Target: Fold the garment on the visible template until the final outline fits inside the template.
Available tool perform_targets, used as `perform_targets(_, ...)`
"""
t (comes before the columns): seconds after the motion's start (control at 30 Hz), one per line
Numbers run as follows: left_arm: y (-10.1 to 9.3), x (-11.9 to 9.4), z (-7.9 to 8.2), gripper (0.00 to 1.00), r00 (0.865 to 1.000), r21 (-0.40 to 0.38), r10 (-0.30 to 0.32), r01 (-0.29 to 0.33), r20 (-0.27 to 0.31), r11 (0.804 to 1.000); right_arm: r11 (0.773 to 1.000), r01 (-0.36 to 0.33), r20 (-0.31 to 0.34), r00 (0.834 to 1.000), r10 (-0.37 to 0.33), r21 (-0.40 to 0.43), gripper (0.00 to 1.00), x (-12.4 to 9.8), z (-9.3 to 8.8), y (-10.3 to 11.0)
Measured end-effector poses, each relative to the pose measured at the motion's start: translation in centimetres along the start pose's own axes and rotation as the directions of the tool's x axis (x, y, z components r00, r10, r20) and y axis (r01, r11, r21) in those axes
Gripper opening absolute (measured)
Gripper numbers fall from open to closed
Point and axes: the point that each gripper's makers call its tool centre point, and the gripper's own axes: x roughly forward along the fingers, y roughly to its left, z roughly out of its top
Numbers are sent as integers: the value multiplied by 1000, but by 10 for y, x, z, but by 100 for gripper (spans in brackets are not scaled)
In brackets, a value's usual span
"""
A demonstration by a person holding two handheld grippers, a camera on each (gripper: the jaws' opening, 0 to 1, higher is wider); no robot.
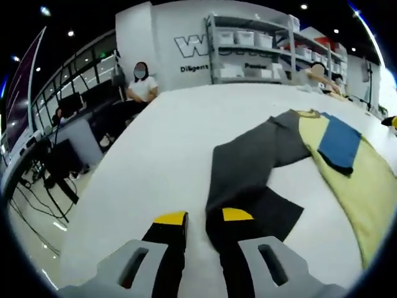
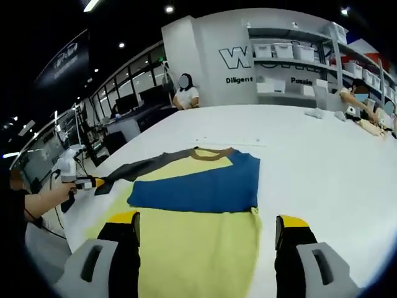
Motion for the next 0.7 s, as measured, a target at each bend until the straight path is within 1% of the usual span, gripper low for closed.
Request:
perform_targets(0.03, 0, 1, 1, 13, 1000, 0, 1, -1, 2, 1000, 1000, 4, -2, 1000, -4, -6, 88, -1, 0, 0)
perform_targets(0.1, -2, 3, 2, 7, 1000, 2, -3, 3, 11, 1000, 1000, 15, -2, 1000, -15, -12, 88, -2, -1, -1)
perform_targets(0.17, 1, 5, 2, 0, 1000, 17, 12, -13, 11, 1000, 1000, 17, -4, 1000, -17, -1, 87, -3, -3, -3)
perform_targets(0.23, 2, 6, 3, 0, 1000, 9, 21, -21, 8, 1000, 1000, 19, -8, 1000, -19, 8, 86, -5, -5, -3)
perform_targets(0.37, 7, 9, 6, 0, 999, 0, 35, -35, 10, 999, 1000, 29, -18, 999, -29, -3, 85, -8, -8, -4)
perform_targets(0.43, 11, 10, 8, 0, 999, 9, 50, -50, 12, 999, 999, 36, -24, 999, -36, -7, 85, -10, -10, -5)
perform_targets(0.7, 21, 17, 16, 0, 997, 25, 78, -79, 15, 997, 999, 36, -28, 999, -36, -11, 85, -12, -12, -3)
